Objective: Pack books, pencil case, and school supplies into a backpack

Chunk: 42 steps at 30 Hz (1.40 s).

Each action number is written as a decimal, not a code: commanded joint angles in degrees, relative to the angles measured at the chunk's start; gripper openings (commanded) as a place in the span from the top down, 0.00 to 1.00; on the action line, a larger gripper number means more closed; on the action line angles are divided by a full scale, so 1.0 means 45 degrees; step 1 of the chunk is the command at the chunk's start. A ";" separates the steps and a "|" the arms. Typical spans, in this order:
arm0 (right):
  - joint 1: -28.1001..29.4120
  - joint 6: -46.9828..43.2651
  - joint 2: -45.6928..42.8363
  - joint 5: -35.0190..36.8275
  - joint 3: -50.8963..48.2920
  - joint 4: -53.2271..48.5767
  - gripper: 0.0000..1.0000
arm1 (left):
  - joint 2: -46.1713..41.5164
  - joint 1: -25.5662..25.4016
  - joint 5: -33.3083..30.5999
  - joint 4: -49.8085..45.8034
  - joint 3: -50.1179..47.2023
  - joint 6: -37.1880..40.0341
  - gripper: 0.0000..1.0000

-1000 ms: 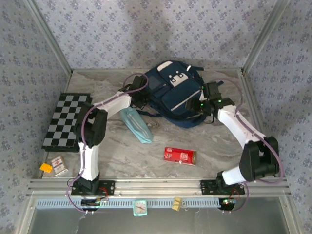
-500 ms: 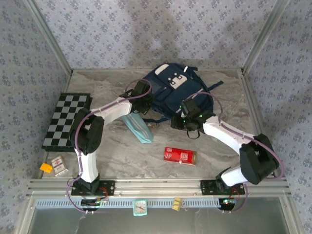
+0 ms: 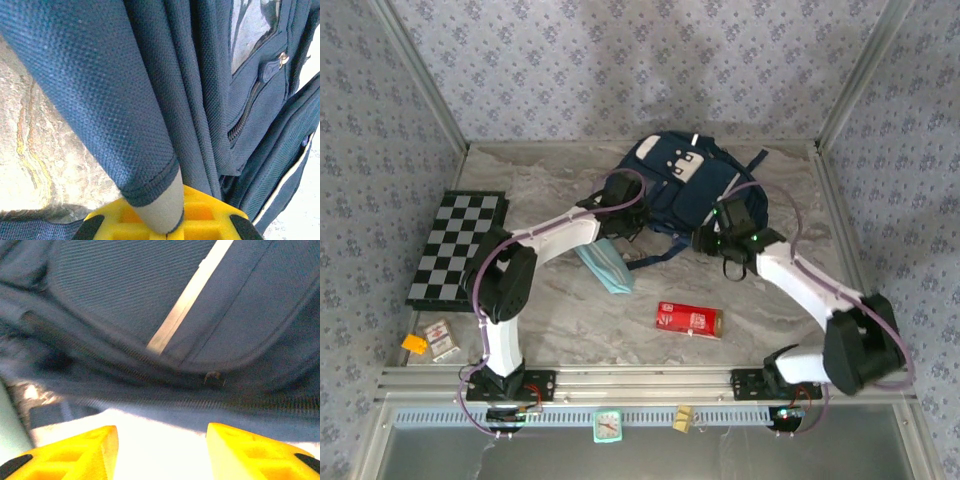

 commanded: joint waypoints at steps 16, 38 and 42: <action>0.3182 0.4369 0.3744 0.3153 0.3384 -0.1608 0.60 | -0.0938 -0.0317 0.0175 0.0915 0.0285 -0.0155 1.00; 0.2812 0.5874 0.5072 0.5621 0.5422 -0.4821 0.69 | -0.1350 -0.0229 -0.0098 0.1178 0.0001 0.0299 1.00; 0.2567 0.4493 0.5196 0.4425 0.5086 -0.3415 0.71 | -0.1326 -0.0256 -0.0109 0.1365 -0.0122 0.0230 1.00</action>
